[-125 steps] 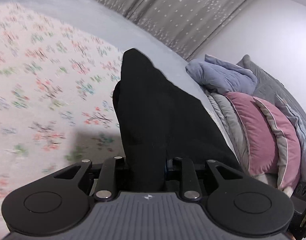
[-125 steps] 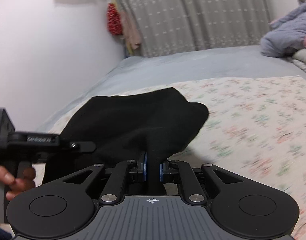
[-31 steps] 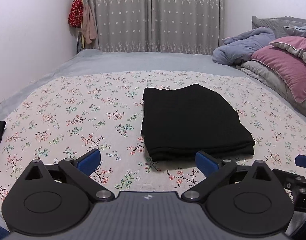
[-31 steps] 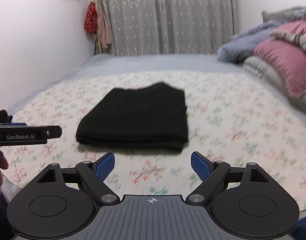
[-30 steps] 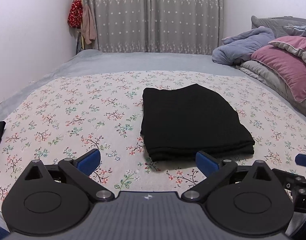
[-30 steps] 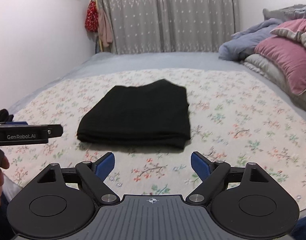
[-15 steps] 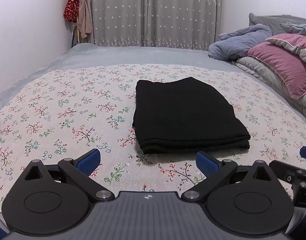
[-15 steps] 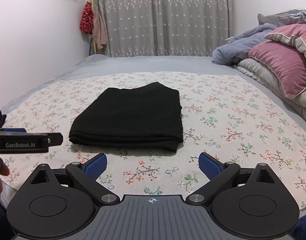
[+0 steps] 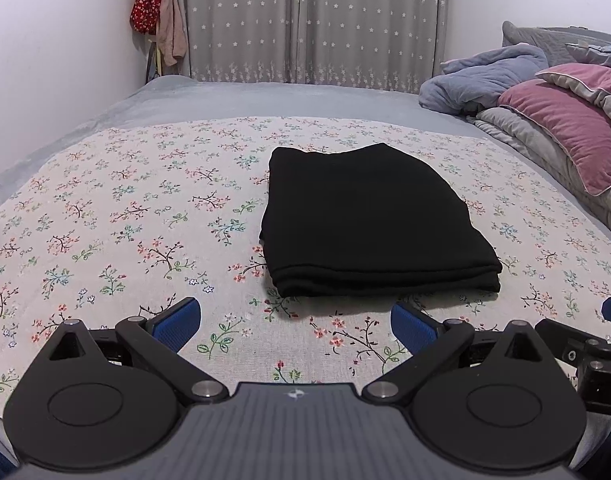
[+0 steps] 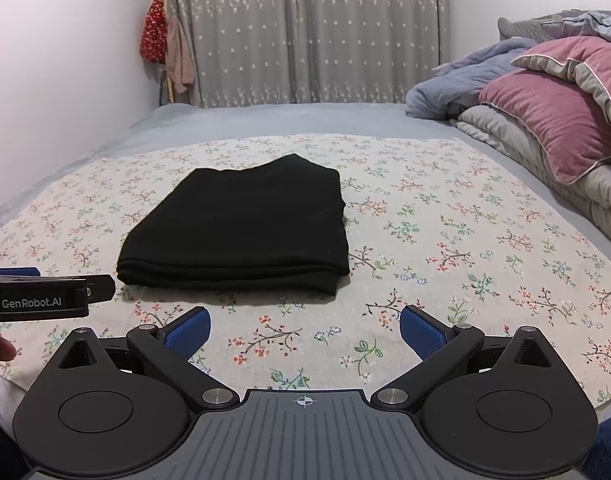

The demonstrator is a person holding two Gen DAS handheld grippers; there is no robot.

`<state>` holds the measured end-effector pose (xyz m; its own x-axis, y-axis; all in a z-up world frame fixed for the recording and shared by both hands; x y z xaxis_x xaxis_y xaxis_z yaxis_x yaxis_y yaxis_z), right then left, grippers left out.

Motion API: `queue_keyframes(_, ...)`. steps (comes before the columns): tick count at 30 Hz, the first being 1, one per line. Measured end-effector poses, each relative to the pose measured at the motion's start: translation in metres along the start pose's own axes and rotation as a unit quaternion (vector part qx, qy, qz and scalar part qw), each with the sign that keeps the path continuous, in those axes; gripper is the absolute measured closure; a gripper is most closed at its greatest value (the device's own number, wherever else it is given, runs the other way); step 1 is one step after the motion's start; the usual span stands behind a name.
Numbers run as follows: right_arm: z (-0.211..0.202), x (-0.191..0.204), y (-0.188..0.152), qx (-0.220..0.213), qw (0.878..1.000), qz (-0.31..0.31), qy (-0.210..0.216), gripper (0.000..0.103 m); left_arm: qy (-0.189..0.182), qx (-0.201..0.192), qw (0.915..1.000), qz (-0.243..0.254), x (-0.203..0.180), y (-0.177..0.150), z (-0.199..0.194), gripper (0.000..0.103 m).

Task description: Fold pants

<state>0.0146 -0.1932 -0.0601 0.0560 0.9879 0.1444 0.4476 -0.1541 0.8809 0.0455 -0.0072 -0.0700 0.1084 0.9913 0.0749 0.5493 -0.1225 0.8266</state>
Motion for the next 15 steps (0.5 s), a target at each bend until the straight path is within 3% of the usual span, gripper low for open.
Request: queue_keyframes(15,0.0021,-0.0028,-0.0009,0.004,1.000,0.014,-0.001,0.000,0.003,0.010,0.9999,0.000,-0.0047,-0.0038,0.0026,0.000)
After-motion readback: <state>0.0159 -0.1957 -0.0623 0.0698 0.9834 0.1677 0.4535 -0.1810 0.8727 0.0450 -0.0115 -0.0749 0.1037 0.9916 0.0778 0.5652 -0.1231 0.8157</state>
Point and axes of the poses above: each gripper's, at about its wrist camera, not at the fingertips, and z roughly the way its jaws point, x to its left, y to its top, the point moved 9 cm from there along z, roughly the way its jaws point, and after that the axes turned 6 degrees about y, right-handed, at the moved point
